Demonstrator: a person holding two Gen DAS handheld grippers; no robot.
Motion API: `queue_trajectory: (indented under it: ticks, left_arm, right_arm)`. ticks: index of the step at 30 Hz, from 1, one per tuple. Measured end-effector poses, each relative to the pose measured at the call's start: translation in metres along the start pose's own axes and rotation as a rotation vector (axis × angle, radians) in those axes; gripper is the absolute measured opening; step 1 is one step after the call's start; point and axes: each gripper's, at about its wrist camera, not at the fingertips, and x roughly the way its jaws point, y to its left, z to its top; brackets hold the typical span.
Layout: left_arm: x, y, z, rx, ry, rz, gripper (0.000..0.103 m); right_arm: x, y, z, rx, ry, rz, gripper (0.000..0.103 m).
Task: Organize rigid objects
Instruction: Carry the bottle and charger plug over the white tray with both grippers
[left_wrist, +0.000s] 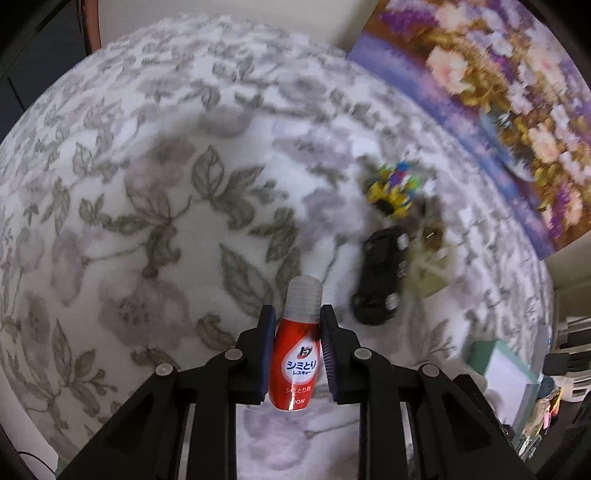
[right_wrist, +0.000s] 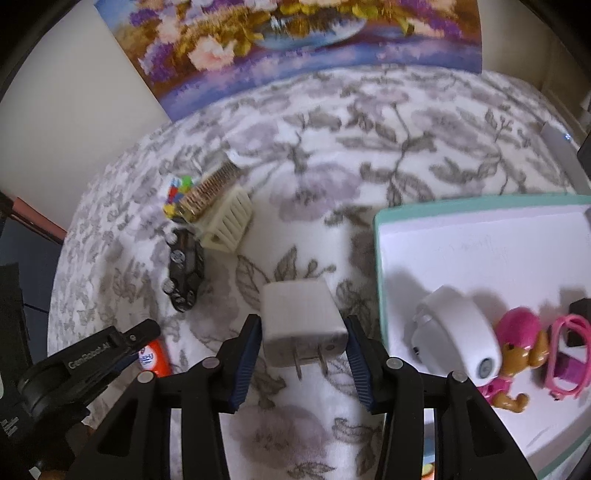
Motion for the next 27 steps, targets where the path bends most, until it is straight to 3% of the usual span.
queue_trajectory:
  ticks: [12, 27]
  left_arm:
    - [-0.077, -0.053, -0.008, 0.110, -0.179, -0.097, 0.025]
    - [-0.072, -0.159, -0.065, 0.339, -0.117, -0.181, 0.025]
  right_arm:
    - [-0.049, -0.010, 0.013, 0.001, -0.092, 0.037, 0.047]
    - [-0.079, -0.106, 0.026, 0.183, -0.127, -0.097, 0.047]
